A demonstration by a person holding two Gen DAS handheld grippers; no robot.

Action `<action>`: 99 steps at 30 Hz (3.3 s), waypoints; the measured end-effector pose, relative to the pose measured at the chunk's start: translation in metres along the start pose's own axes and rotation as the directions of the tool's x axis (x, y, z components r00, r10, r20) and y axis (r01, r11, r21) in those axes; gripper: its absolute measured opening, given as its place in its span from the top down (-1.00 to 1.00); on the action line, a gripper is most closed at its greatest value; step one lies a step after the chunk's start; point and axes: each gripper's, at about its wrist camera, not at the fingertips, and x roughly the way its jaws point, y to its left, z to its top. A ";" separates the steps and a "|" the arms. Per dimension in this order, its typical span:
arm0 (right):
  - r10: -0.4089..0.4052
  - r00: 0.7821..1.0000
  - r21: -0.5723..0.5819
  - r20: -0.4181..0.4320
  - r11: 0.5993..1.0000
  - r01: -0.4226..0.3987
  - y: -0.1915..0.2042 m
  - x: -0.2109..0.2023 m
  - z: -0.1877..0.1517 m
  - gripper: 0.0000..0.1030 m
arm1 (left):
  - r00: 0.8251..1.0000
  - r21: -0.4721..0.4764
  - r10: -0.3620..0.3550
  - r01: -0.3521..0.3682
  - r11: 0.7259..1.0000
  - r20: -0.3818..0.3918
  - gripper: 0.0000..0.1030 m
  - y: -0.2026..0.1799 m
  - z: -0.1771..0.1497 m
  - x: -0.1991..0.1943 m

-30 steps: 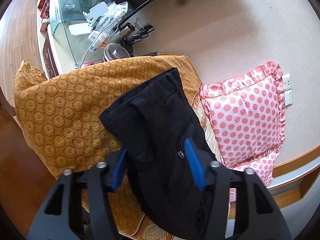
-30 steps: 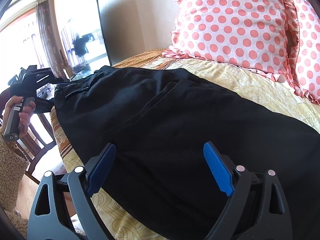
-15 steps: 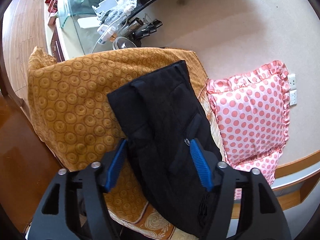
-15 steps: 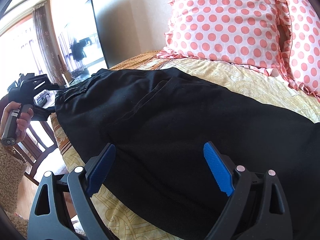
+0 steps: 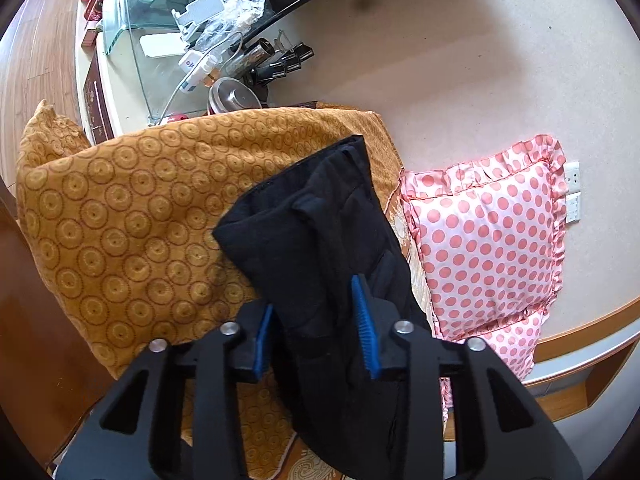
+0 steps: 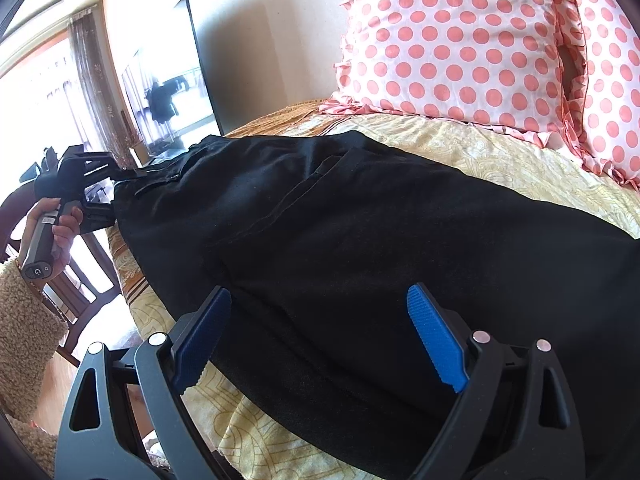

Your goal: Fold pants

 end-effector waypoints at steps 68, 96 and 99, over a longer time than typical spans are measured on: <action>-0.335 0.887 0.315 0.318 0.920 0.235 -0.143 -0.211 -0.087 -0.97 | 0.920 0.856 -0.123 0.392 0.337 -0.373 -0.91 -0.250 -0.405 0.078; 0.005 0.990 0.572 0.140 0.816 -0.085 -0.198 -0.084 -0.011 -0.97 | 0.900 0.659 -0.050 0.354 0.664 -0.433 -0.96 -0.247 -0.269 0.168; -0.006 0.996 0.594 0.088 0.803 -0.047 -0.205 -0.069 -0.018 -0.97 | 0.904 0.665 0.079 0.248 0.704 -0.420 -0.95 -0.245 -0.264 0.203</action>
